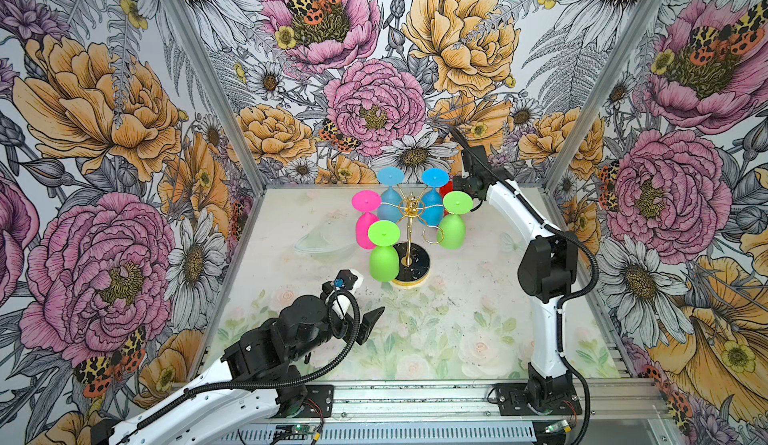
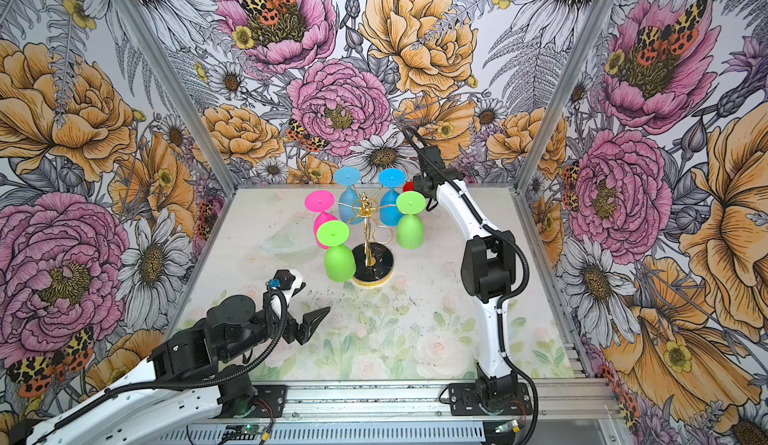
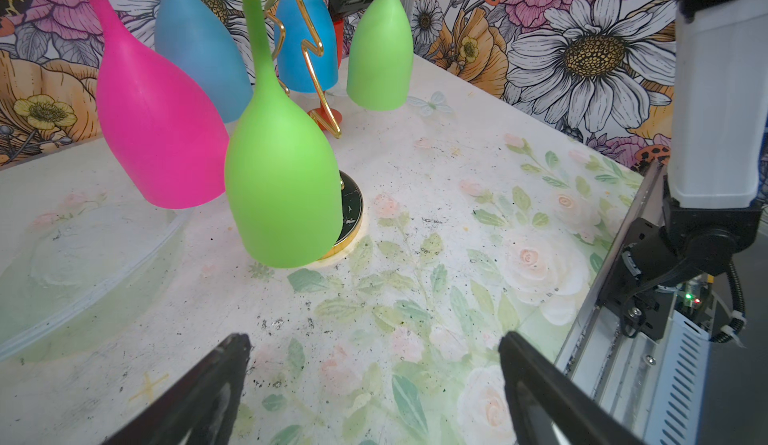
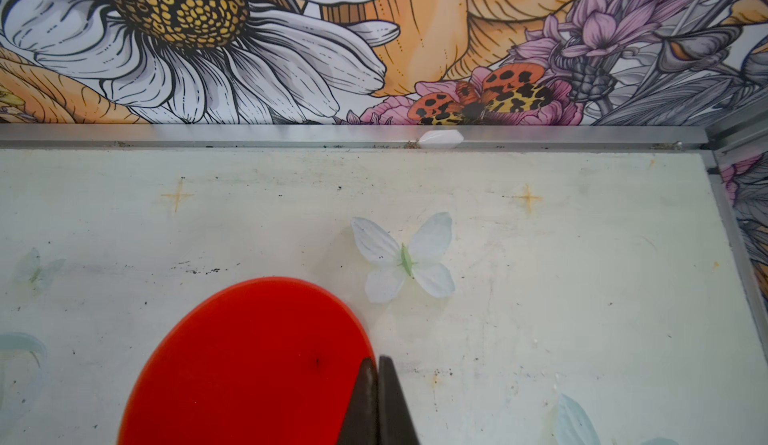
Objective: Take the wine glass off the wine glass rack
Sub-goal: 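Lower the red glass onto the table beyond the rack and open the right gripper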
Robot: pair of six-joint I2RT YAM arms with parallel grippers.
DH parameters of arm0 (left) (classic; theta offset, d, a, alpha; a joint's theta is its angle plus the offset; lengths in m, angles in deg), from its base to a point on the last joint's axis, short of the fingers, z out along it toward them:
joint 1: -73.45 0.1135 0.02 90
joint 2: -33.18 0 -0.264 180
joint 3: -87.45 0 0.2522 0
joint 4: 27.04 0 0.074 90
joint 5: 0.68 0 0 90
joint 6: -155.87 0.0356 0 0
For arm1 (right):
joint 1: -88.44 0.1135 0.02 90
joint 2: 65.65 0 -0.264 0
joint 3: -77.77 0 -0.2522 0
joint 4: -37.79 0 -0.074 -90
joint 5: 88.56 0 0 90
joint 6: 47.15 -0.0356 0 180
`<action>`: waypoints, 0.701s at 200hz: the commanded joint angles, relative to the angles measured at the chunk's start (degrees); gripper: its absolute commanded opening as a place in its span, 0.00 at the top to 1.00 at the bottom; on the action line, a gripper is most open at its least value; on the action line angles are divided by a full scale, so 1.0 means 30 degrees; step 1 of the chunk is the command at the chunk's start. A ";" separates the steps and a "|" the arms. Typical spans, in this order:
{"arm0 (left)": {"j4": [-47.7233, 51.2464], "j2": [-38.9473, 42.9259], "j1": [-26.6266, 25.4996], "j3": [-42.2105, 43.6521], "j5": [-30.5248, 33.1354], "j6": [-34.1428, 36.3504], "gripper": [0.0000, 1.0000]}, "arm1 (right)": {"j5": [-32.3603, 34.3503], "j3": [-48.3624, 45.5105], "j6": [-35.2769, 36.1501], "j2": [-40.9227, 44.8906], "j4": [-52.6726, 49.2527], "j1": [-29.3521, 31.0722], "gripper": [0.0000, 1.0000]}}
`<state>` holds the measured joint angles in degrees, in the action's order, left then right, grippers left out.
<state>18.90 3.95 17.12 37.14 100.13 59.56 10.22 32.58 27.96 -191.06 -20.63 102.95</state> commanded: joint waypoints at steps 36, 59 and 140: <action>0.0028 0.0282 0.0148 -0.0470 -0.0216 -0.0157 0.04 | 0.0488 0.0842 0.0121 -0.0708 0.0269 0.0088 1.00; 0.0032 0.0282 0.0146 -0.0471 -0.0369 -0.0184 0.04 | 0.0457 0.0855 0.0060 -0.0738 0.0269 0.0073 1.00; 0.0032 0.0248 0.0146 -0.0449 -0.0556 -0.0183 0.04 | 0.0362 0.0759 0.0032 -0.0305 0.0191 0.0073 0.83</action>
<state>18.90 3.95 17.12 37.14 100.04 59.56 10.68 33.37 27.89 -192.13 -20.43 103.12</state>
